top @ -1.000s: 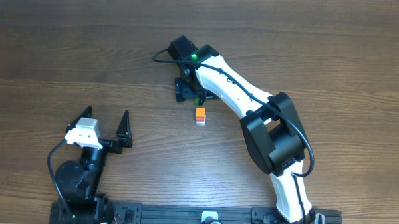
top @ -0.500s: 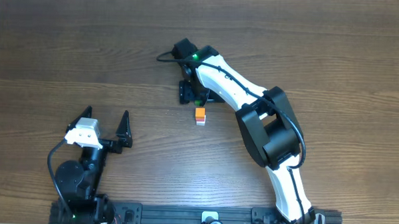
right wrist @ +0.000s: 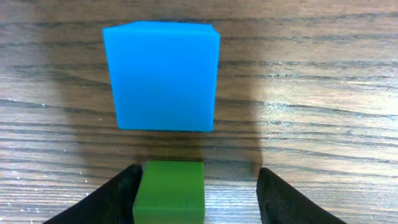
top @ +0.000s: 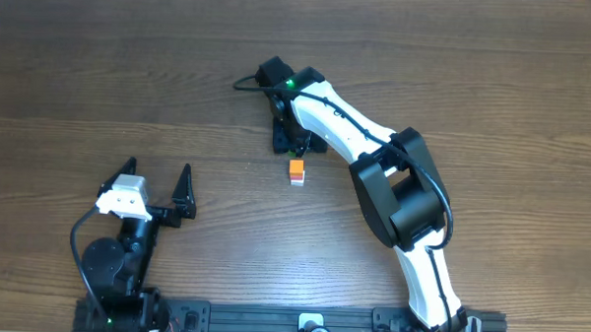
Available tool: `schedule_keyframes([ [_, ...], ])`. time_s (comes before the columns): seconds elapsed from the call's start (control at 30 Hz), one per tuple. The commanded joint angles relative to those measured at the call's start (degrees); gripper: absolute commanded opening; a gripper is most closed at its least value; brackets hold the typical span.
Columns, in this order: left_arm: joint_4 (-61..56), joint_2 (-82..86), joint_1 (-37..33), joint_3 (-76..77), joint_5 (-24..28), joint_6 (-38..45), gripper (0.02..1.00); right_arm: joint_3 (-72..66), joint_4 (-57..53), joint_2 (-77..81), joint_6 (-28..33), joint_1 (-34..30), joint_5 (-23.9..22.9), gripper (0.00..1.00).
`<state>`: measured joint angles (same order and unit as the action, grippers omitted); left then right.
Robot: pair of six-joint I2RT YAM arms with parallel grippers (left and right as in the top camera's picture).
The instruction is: Stack Cubes
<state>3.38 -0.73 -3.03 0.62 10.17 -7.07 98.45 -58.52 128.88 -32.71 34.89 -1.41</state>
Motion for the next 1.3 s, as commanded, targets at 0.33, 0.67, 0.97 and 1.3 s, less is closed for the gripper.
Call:
schedule_keyframes([
  [0.33, 0.0, 0.5, -0.3, -0.3, 0.7, 0.9, 1.000, 0.1, -0.2, 0.6, 0.0, -0.3, 1.0, 0.461],
  [0.67, 0.0, 0.5, -0.3, -0.3, 0.7, 0.9, 1.000, 0.1, -0.2, 0.6, 0.0, -0.3, 1.6, 0.391],
  [0.97, 0.0, 0.5, -0.3, -0.3, 0.7, 0.9, 1.000, 0.1, -0.2, 0.6, 0.0, -0.3, 1.6, 0.316],
  [1.3, 0.0, 0.5, -0.3, -0.3, 0.7, 0.9, 0.998, 0.1, -0.2, 0.6, 0.0, -0.3, 1.6, 0.292],
])
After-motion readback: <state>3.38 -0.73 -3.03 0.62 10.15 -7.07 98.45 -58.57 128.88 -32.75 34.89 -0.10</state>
